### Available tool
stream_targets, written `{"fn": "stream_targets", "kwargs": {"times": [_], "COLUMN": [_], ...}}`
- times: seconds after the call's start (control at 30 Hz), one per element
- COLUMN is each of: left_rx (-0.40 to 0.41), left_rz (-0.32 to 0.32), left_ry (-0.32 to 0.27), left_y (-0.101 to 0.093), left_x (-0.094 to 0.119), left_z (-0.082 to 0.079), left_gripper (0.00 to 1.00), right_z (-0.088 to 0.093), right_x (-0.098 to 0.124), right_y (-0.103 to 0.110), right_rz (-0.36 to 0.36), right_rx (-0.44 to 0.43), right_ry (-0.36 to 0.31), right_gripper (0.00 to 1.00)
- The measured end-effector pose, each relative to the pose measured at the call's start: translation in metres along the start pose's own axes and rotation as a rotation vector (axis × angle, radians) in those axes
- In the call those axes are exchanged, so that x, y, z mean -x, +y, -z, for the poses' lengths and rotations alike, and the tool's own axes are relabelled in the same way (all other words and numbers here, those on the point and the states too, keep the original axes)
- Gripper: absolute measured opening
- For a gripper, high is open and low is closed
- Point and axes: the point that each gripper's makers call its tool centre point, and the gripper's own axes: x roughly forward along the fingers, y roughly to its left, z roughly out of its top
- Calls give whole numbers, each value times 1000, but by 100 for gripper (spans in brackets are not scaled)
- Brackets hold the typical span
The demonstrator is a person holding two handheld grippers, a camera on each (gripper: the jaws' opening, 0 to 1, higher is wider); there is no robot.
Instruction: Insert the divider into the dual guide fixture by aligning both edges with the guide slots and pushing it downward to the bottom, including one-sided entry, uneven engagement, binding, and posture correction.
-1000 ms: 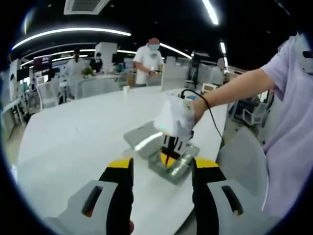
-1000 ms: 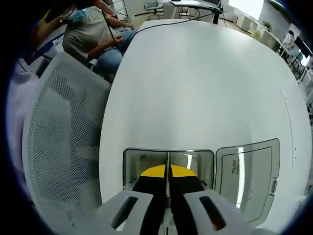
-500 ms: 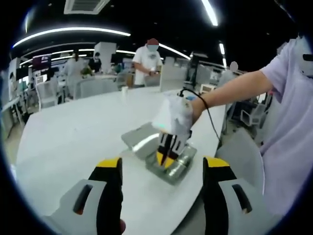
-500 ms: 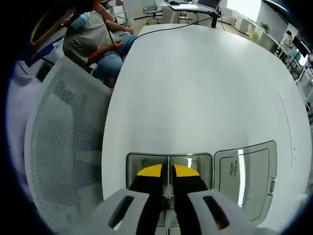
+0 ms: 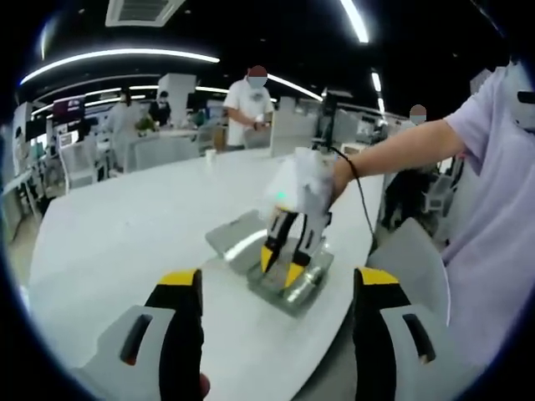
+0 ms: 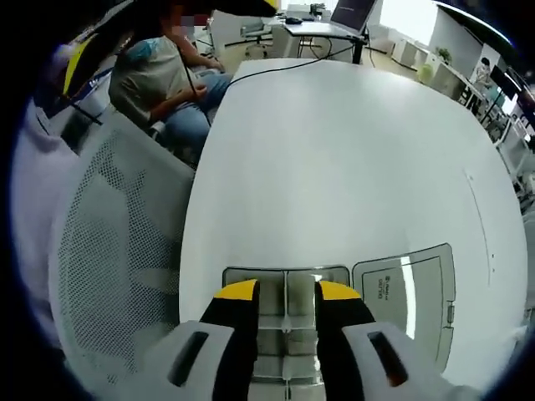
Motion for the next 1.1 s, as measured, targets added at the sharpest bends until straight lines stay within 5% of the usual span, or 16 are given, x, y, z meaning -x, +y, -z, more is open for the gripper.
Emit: {"fn": "stream_targets", "kwargs": {"times": [0.77,0.93,1.1], "left_rx": [-49,-57,-65], "left_rz": [57,68,81], "left_ry": [-5,-6,-9], "left_y": [-13,-15,-17], "left_x": [-9,-10,-13], "left_z": [-13,-14,-16], "left_gripper": [71,71,71], "right_z": [-30,-21,13], "right_x": [129,151,165], "right_y": [-3,-6,-6], "right_rz": [244,338,426], "right_rx": [-195,-265,-387], "right_ry": [-333,-367,-358], "right_gripper": [28,28,29]}}
